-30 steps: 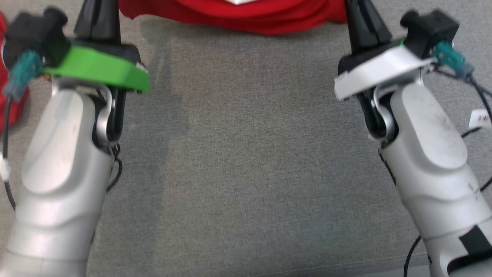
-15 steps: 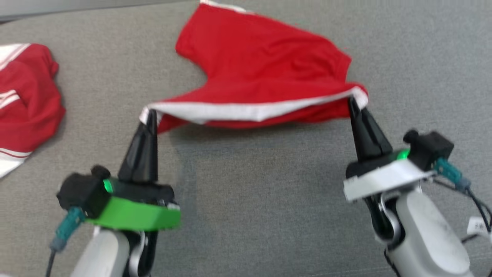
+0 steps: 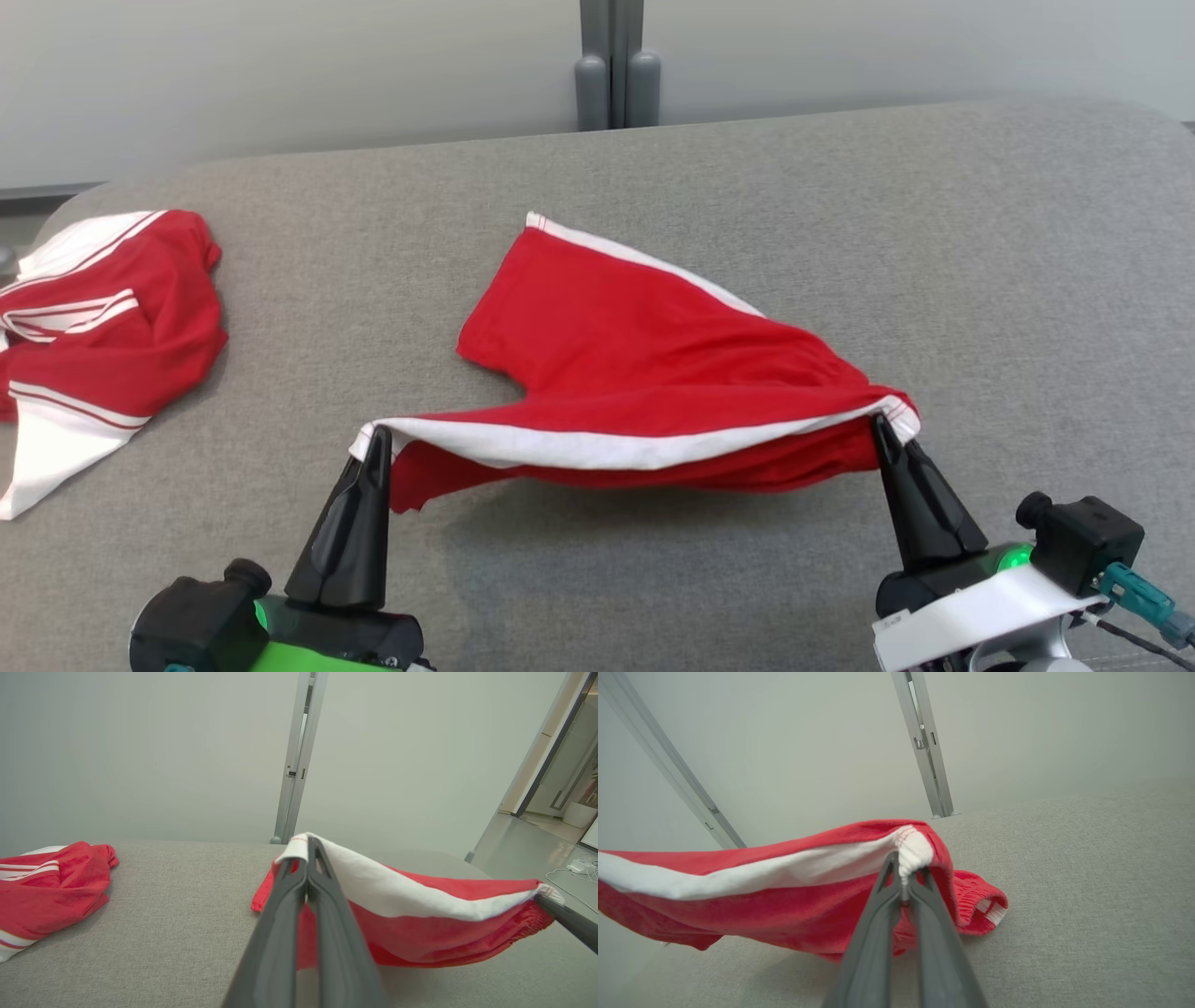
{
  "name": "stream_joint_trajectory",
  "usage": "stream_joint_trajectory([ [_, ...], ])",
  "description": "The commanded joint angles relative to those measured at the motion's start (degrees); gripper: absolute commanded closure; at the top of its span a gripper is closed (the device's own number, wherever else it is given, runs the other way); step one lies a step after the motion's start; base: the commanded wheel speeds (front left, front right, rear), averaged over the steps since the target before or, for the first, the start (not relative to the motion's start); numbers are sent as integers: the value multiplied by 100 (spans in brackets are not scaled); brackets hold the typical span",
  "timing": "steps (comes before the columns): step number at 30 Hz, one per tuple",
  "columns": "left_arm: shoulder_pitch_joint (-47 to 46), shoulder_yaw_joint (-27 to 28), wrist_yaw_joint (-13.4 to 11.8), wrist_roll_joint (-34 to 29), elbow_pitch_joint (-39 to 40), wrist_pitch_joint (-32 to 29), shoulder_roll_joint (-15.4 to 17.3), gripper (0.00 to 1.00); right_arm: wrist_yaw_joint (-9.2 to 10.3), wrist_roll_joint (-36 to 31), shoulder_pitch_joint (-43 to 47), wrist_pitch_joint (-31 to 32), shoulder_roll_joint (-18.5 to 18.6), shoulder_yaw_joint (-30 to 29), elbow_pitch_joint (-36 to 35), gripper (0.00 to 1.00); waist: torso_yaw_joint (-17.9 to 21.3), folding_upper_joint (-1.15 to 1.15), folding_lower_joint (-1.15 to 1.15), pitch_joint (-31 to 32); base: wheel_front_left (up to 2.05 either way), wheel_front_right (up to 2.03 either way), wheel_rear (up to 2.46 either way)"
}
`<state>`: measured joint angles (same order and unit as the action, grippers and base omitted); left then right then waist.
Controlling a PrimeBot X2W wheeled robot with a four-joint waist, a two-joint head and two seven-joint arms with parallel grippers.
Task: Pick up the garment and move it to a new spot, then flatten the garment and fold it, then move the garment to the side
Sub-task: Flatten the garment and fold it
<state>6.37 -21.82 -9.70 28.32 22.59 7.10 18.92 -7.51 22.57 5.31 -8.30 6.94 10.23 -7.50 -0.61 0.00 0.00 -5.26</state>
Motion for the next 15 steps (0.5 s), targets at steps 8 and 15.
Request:
stream_joint_trajectory([
  [8,-447,-77,203,185,-866,-65,-84,100,4,227,-30,341,-155,105,354,100,252,0,0,-229,0,0,0],
  [15,-1799,-297,740,86,-2283,23,-299,100,4,181,-638,131,-262,12,1278,100,297,0,0,-671,0,0,0],
])
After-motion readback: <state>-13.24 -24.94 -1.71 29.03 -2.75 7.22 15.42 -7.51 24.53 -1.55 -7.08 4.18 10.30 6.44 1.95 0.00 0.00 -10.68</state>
